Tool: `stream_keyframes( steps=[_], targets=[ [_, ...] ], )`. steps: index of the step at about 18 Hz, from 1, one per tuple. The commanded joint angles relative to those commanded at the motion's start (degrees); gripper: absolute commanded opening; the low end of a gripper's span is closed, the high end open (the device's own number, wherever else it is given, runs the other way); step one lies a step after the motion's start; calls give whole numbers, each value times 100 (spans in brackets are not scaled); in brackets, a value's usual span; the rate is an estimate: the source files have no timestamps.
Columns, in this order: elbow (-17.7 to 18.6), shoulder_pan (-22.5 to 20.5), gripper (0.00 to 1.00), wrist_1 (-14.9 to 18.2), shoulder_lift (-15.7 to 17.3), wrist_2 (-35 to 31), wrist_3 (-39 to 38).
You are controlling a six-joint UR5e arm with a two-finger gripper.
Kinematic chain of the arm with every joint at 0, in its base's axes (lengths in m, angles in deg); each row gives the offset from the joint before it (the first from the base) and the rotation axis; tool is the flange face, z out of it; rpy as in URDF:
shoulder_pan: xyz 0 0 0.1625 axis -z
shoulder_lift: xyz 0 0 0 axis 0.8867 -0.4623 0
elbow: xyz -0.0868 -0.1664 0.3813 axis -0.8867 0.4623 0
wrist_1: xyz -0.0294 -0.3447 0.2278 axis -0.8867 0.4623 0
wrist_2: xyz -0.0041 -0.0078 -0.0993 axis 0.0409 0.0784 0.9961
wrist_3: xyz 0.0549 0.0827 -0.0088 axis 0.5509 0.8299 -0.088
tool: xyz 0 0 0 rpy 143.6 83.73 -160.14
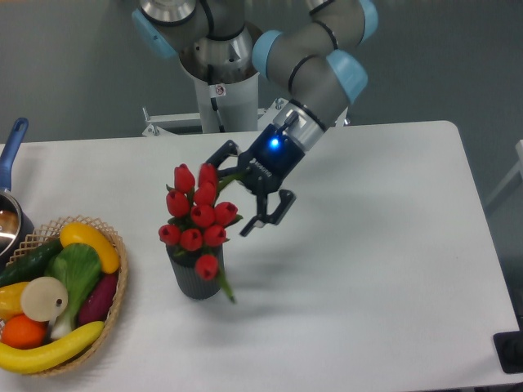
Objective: Insert the flowers into the vase
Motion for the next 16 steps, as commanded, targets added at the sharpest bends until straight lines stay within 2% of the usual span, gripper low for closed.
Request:
stream_keyframes(
  steps=[6, 9, 13, 15, 16],
  targets=[
    [-123, -334, 100, 0, 256, -659, 9],
    [-290, -808, 100, 9, 510, -1914, 70],
    [-483, -1169, 100, 61, 731, -3400, 307],
    [-536, -1397, 100, 157, 801, -3859, 753],
    [-562, -1581, 100, 332, 862, -3904, 999]
  ],
)
